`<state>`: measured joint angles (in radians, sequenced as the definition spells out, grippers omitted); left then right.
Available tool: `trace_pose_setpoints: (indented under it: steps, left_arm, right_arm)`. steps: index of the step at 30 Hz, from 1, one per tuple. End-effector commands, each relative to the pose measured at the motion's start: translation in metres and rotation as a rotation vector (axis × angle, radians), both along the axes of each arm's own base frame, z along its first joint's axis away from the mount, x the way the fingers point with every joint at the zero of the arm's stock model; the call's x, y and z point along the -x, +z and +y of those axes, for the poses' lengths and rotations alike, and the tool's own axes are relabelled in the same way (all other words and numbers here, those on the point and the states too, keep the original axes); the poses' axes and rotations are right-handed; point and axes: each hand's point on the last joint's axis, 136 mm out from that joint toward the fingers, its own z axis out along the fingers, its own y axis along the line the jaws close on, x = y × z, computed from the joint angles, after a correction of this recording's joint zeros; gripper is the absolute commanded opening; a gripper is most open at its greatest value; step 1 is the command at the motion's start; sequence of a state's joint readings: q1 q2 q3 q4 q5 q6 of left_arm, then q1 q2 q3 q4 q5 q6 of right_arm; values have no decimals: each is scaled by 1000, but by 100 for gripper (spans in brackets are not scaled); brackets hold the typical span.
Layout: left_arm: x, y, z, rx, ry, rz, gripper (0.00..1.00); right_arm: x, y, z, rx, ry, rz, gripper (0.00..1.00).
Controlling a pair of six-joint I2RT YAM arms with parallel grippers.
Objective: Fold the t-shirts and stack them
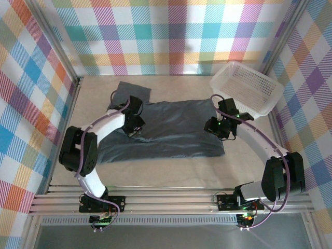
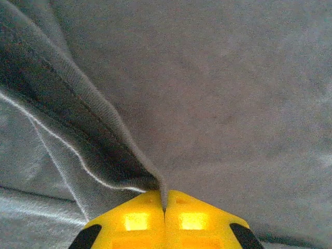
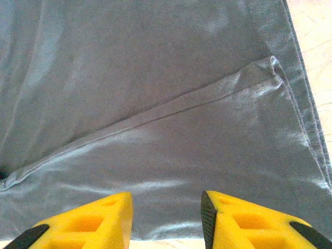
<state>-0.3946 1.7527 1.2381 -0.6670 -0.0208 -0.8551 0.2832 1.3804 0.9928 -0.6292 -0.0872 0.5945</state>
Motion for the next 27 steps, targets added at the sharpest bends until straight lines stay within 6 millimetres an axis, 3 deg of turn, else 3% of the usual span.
trace_pose_setpoints:
  steps: [1,9,17,20,23,27]
  left_arm:
    - [4,2,3,-166,-133,34,0]
    - [-13,-9,-20,-329,-326,43,0]
    - [-26,-19,-23,-451,-417,56,3]
    - [-35,-8,-30,-440,-434,-7,10]
    - [-43,17,-36,-411,-415,-113,16]
    - [-50,42,-44,-325,-371,-237,16]
  right_arm:
    - [4,4,0,-2,-9,1,40]
    - [6,1,1,-4,-4,14,40]
    - [7,-6,4,-10,12,36,41]
    - [9,-8,4,-8,18,40,41]
    - [10,-11,3,-6,22,44,41]
    - [11,-16,5,-17,22,54,40]
